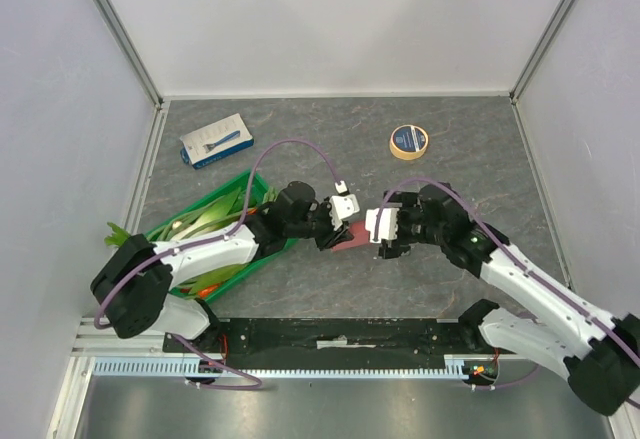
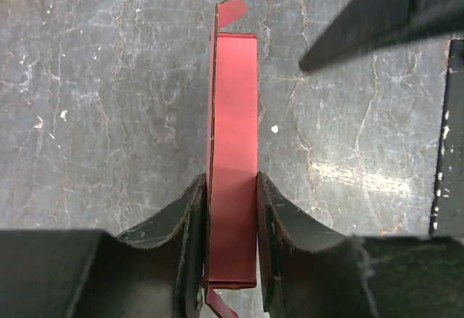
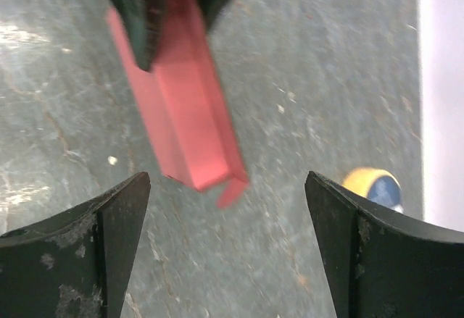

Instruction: Fold the paper box

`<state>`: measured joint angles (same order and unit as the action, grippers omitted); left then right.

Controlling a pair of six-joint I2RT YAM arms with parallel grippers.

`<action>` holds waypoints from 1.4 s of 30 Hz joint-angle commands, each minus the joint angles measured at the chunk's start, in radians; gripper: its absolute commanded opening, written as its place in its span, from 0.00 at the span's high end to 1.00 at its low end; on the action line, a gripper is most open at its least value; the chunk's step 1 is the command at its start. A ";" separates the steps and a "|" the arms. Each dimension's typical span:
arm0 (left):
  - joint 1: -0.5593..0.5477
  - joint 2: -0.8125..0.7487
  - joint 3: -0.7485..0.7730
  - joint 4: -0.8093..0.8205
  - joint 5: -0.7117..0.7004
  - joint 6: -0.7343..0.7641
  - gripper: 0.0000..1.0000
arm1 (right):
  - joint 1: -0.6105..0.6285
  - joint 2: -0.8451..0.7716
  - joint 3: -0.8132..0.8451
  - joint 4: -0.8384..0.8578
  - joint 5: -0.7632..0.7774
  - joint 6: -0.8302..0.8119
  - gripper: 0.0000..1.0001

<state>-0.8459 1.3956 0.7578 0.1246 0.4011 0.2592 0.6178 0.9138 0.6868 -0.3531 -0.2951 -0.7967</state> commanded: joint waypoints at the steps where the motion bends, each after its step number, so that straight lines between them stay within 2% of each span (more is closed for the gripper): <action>1: 0.004 0.032 -0.012 0.121 0.013 0.115 0.75 | -0.004 0.103 0.005 0.060 -0.205 -0.092 0.05; 6: 0.007 0.063 -0.006 0.124 0.056 0.137 0.75 | -0.007 0.204 0.008 0.129 -0.288 -0.127 0.10; 10: 0.008 0.075 -0.021 0.150 0.068 0.144 0.76 | -0.007 0.198 -0.036 0.210 -0.303 -0.110 0.11; 22: 0.011 0.060 -0.078 0.227 0.110 0.150 0.78 | -0.007 0.250 -0.086 0.304 -0.291 -0.099 0.19; 25: 0.010 0.043 -0.090 0.234 0.102 0.158 0.78 | -0.007 0.249 -0.101 0.310 -0.291 -0.093 0.32; 26: 0.010 0.034 -0.094 0.240 0.104 0.160 0.78 | -0.007 0.250 -0.104 0.316 -0.291 -0.091 0.39; 27: 0.011 0.028 -0.103 0.245 0.102 0.163 0.78 | -0.006 0.250 -0.107 0.316 -0.289 -0.091 0.41; 31: 0.011 0.011 -0.124 0.283 0.097 0.160 0.78 | -0.007 0.250 -0.118 0.339 -0.288 -0.076 0.40; 35: 0.010 0.014 -0.135 0.306 0.104 0.153 0.78 | -0.006 0.244 -0.144 0.376 -0.302 -0.045 0.34; 42: 0.011 0.023 -0.130 0.305 0.085 0.163 0.78 | -0.006 0.237 -0.158 0.376 -0.329 -0.012 0.30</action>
<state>-0.8326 1.4460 0.6144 0.3210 0.4698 0.3710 0.6128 1.1595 0.5503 0.0166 -0.6033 -0.8425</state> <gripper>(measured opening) 0.359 0.681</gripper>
